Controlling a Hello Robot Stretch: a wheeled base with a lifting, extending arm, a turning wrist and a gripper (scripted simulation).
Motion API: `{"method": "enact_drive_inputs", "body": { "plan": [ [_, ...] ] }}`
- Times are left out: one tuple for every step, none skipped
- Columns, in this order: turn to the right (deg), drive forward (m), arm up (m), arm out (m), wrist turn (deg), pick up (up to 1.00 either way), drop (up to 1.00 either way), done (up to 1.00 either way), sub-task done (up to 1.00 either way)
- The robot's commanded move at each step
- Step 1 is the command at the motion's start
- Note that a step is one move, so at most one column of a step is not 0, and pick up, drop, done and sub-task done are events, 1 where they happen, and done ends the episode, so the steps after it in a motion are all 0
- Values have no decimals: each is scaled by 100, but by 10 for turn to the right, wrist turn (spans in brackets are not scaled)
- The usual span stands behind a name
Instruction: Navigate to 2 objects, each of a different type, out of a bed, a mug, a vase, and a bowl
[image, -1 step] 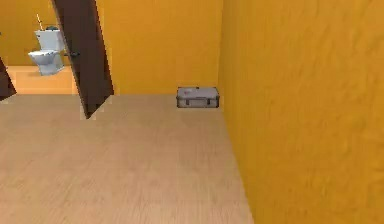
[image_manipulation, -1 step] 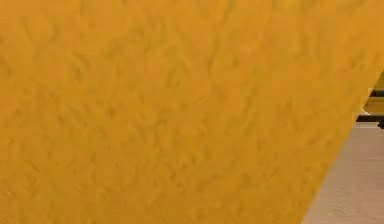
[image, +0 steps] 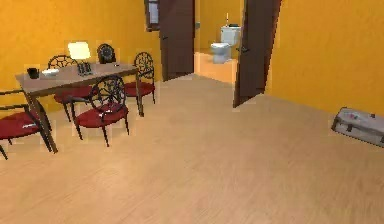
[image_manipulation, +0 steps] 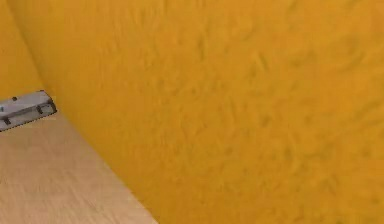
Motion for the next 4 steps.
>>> {"method": "enact_drive_inputs", "body": {
  "plan": [
    [-450,0,0,0,0,0,0,0,0],
    [-450,0,0,0,0,0,0,0,0],
    [-450,0,0,0,0,0,0,0,0],
    [0,70,0,0,0,0,0,0,0]
  ]
}}
